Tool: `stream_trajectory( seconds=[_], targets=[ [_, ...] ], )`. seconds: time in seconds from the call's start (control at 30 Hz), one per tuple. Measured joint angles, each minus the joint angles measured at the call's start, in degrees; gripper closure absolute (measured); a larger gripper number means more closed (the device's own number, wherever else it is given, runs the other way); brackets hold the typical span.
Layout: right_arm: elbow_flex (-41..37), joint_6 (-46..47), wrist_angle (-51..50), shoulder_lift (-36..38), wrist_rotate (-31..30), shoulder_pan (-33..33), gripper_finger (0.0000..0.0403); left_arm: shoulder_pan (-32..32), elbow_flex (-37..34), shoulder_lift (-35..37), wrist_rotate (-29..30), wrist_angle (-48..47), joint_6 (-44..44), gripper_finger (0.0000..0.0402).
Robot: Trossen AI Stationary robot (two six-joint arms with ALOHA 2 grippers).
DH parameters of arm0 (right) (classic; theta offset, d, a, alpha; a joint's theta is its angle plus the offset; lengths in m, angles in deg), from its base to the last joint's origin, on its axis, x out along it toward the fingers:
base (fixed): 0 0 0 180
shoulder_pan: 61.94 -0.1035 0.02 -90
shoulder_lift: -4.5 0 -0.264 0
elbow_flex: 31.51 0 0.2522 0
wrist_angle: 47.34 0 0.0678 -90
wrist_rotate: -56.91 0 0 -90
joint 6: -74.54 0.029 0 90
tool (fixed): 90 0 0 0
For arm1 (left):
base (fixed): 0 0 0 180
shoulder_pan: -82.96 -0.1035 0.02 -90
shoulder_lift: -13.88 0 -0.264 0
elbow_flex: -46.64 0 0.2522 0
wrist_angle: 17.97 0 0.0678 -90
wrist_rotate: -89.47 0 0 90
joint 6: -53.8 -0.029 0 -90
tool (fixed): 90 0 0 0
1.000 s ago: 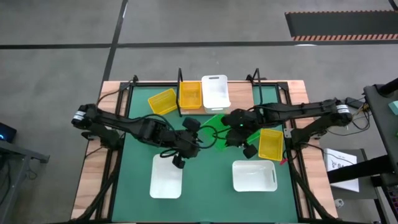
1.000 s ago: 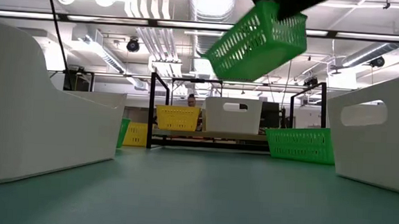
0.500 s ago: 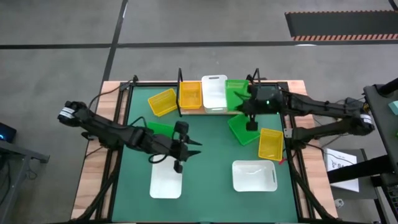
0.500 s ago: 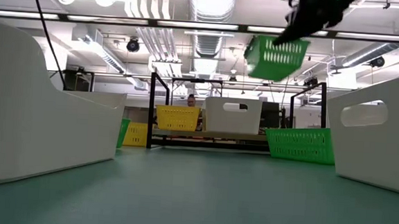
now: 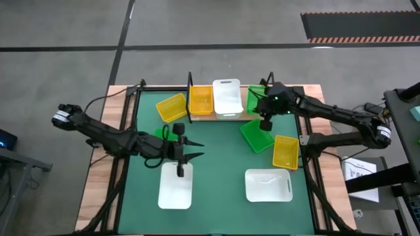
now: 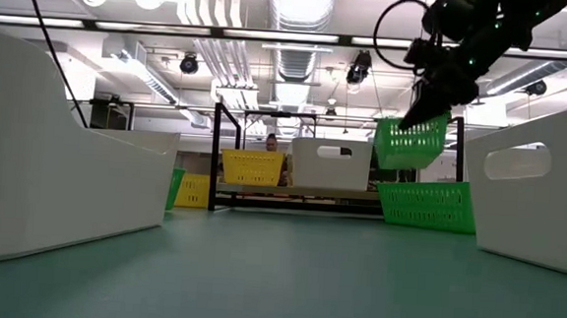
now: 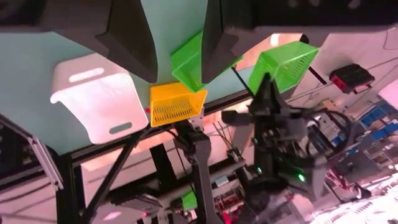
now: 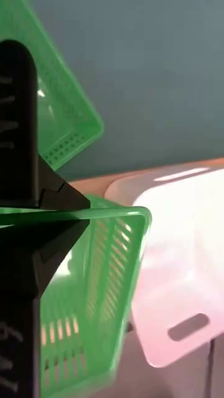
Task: Stack baskets on shelf by color
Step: Put the bottom green bin on the shelf
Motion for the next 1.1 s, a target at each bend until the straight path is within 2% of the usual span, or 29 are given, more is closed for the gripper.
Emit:
stream_trajectory(
  seconds=[0.2,0.67,1.1],
  targets=[
    [-0.05,-0.52,0.49,-3.78,3.27,0.71,0.0392,0.07,-1.28,1.09,-0.02,0.85,0.04,0.0293],
    [-0.05,-6.34,0.75,-10.32,2.71,0.78,0.039,0.22,-1.28,1.09,-0.04,0.67,-0.02,0.0293],
    [-0.05,-8.18,0.32,-11.2,-8.87,0.78,0.03,0.22,-1.28,1.09,-0.07,0.65,-0.04,0.0293]
  ],
)
